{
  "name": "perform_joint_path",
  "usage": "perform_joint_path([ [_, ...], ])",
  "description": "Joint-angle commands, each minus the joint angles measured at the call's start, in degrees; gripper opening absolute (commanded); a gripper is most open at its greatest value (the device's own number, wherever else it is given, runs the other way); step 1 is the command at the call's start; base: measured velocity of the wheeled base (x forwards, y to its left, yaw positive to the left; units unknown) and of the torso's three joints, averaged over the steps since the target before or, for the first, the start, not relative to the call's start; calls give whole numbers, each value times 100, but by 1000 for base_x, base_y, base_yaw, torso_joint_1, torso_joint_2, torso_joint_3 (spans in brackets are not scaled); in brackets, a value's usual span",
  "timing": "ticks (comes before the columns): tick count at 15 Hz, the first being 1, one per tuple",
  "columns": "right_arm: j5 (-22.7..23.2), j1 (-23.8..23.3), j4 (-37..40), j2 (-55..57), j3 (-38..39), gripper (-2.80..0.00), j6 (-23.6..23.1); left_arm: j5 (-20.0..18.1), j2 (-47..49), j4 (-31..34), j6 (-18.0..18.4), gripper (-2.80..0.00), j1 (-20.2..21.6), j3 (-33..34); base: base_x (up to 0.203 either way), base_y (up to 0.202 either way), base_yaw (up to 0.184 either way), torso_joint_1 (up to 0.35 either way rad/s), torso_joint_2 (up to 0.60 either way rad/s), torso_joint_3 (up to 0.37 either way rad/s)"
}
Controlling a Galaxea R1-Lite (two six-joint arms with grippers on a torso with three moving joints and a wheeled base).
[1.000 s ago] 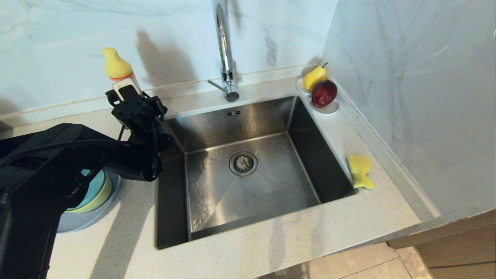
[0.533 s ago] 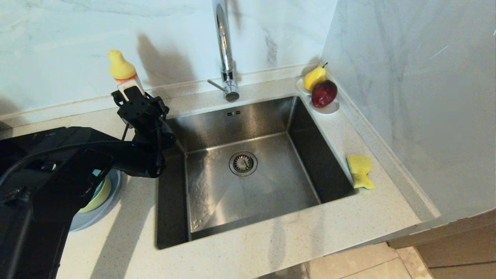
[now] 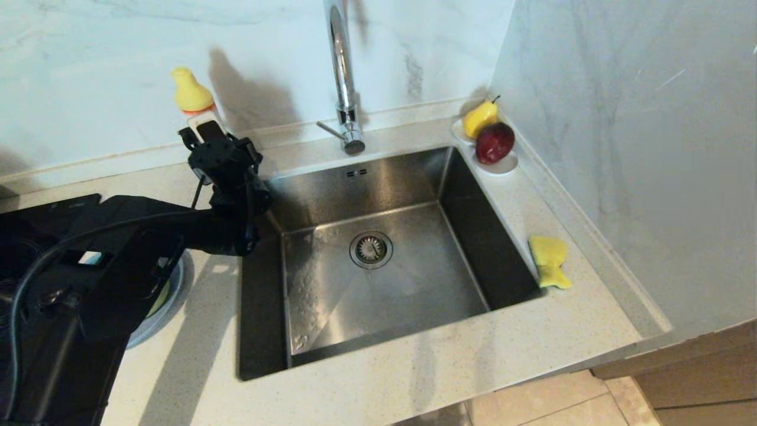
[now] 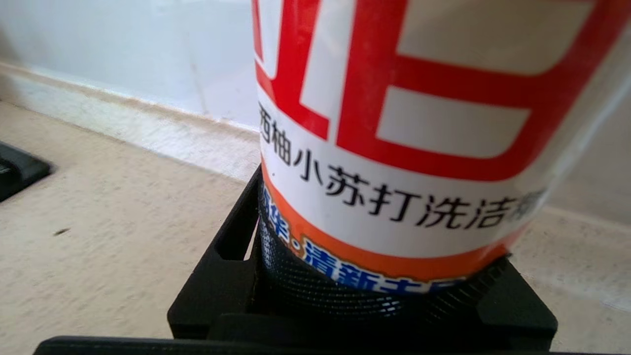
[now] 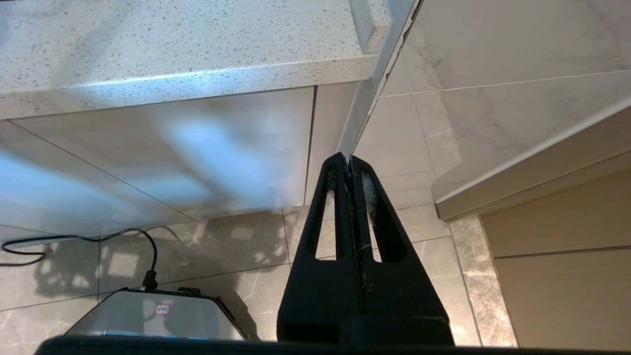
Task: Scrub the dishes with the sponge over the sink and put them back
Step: Place the dish soap on the table
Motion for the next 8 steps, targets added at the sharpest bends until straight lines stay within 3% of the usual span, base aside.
perform_joint_path([
  [1,1,0,5,-9,-2,-280,-3,-5,127,272,-15,-280,45,-276,0,0,0,0,0,0],
  [8,5,0,5,-9,-2,-280,2,-15,189,424,-66,-280,86,-293,0,0,0,0,0,0],
])
